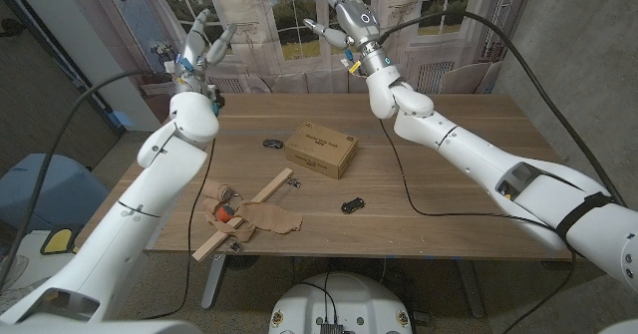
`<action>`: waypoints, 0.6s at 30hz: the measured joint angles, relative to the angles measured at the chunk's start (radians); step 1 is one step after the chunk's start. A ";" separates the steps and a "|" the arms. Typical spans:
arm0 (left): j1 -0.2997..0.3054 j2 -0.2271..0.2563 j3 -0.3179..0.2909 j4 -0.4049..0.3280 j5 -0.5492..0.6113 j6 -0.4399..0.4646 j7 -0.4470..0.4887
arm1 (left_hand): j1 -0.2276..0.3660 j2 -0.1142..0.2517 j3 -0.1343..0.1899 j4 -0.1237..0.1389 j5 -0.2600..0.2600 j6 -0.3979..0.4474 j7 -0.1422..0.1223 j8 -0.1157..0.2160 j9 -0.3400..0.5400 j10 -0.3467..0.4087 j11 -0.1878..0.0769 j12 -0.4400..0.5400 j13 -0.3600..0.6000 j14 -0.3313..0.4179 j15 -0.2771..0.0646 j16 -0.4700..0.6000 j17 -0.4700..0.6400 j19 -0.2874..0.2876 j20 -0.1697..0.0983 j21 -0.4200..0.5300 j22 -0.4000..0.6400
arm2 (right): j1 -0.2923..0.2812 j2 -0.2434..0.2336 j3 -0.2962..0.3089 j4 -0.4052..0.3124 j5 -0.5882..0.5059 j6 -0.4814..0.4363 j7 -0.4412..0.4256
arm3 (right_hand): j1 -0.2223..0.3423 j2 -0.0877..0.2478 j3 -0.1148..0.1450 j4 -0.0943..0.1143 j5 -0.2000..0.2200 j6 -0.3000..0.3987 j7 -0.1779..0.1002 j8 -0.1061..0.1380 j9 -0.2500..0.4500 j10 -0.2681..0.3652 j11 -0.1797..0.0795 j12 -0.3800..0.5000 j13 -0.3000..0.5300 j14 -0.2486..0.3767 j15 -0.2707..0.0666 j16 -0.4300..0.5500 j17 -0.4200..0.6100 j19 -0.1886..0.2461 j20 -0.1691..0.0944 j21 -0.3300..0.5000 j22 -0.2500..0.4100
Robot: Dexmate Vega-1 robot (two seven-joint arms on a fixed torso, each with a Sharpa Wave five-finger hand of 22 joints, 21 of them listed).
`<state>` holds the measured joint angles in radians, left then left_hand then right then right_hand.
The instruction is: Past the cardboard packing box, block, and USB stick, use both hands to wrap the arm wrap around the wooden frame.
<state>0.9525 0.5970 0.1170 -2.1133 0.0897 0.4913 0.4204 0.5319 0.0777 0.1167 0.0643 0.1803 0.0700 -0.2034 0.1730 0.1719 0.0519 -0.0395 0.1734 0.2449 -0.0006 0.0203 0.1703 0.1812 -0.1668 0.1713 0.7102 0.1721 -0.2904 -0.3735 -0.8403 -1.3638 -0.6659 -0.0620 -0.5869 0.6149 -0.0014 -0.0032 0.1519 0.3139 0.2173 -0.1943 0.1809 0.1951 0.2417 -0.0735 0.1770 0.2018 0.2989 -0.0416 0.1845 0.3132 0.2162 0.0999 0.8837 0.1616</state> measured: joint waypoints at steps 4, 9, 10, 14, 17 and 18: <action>0.008 0.029 -0.034 0.048 -0.095 -0.073 -0.054 | -0.033 -0.005 -0.015 0.015 0.000 -0.017 -0.004 0.000 0.000 -0.013 -0.001 0.000 -0.016 -0.018 0.003 0.004 0.000 -0.005 -0.005 -0.015 0.003 | -0.009 0.006 0.020 0.006 0.073 0.019 0.041 | -0.049 -0.009 -0.019 0.005 0.019 -0.021 -0.003 0.000 -0.005 -0.028 -0.003 0.000 -0.007 -0.039 0.002 0.000 -0.022 -0.028 0.072 -0.046 0.000; 0.009 0.069 -0.054 0.135 -0.255 -0.222 -0.174 | -0.075 -0.011 -0.032 0.031 0.005 -0.025 -0.007 0.000 0.000 -0.025 0.001 0.004 -0.030 -0.017 0.003 0.004 0.000 -0.005 -0.005 -0.019 0.003 | -0.027 0.010 0.057 0.013 0.195 0.039 0.120 | -0.102 -0.002 -0.037 0.007 0.031 -0.062 -0.002 0.000 -0.005 -0.056 0.004 0.000 -0.011 -0.071 0.016 0.000 -0.042 -0.042 0.106 -0.086 0.000; 0.007 0.077 -0.054 0.135 -0.278 -0.246 -0.194 | -0.084 -0.009 -0.035 0.034 0.005 -0.028 -0.007 0.000 0.000 -0.028 0.004 0.004 -0.034 -0.017 0.003 0.009 0.000 -0.005 -0.005 -0.019 0.003 | -0.029 0.010 0.061 0.014 0.199 0.040 0.122 | -0.103 -0.001 -0.038 0.008 0.031 -0.062 -0.002 0.000 -0.005 -0.056 0.004 0.000 -0.011 -0.071 0.016 0.000 -0.044 -0.042 0.106 -0.086 0.000; -0.005 0.100 -0.052 0.215 -0.354 -0.337 -0.270 | -0.102 -0.010 -0.044 0.044 0.005 -0.033 -0.009 0.000 0.000 -0.028 0.004 0.008 -0.041 -0.015 0.001 0.012 0.000 -0.001 -0.009 -0.019 0.003 | -0.045 0.007 0.096 0.024 0.304 0.056 0.185 | -0.118 -0.004 -0.047 0.011 0.031 -0.062 -0.002 0.000 -0.005 -0.056 0.004 0.005 -0.011 -0.075 0.020 0.004 -0.046 -0.042 0.106 -0.098 0.000; -0.023 0.119 -0.034 0.283 -0.420 -0.419 -0.347 | -0.109 -0.018 -0.048 0.048 0.012 -0.033 -0.009 0.000 0.000 -0.028 0.004 0.012 -0.045 -0.013 -0.001 0.012 0.000 0.011 -0.022 -0.019 0.003 | -0.061 0.001 0.129 0.035 0.390 0.073 0.230 | -0.137 -0.005 -0.052 0.013 0.031 -0.062 -0.002 0.000 -0.005 -0.052 0.008 0.005 -0.011 -0.075 0.020 0.007 -0.049 -0.042 0.106 -0.107 0.004; -0.029 0.123 -0.027 0.305 -0.441 -0.444 -0.373 | -0.109 -0.018 -0.048 0.048 0.012 -0.033 -0.009 0.000 0.000 -0.028 0.004 0.012 -0.045 -0.012 -0.002 0.012 0.000 0.015 -0.025 -0.019 0.003 | -0.067 -0.001 0.142 0.039 0.418 0.078 0.244 | -0.146 -0.004 -0.058 0.012 0.031 -0.066 0.001 0.000 -0.005 -0.046 0.014 0.005 -0.011 -0.075 0.020 0.012 -0.052 -0.042 0.106 -0.111 0.004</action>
<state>0.9233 0.7202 0.0902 -1.8088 -0.3508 0.0471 0.0475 0.4225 0.0596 0.0683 0.1120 0.1925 0.0367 -0.2122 0.1730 0.1720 0.0238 -0.0355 0.1854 0.1997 -0.0130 0.0184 0.1821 0.1813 -0.1521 0.1460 0.6910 0.1748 -0.3578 -0.3749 -0.6985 -1.3249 -0.2478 0.0158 -0.3427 0.4691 -0.0058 -0.0610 0.1635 0.3446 0.1514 -0.1928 0.1809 0.1905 0.1956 -0.0593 0.1818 0.1904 0.2243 -0.0215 0.1963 0.2610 0.1745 0.2063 0.7727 0.1659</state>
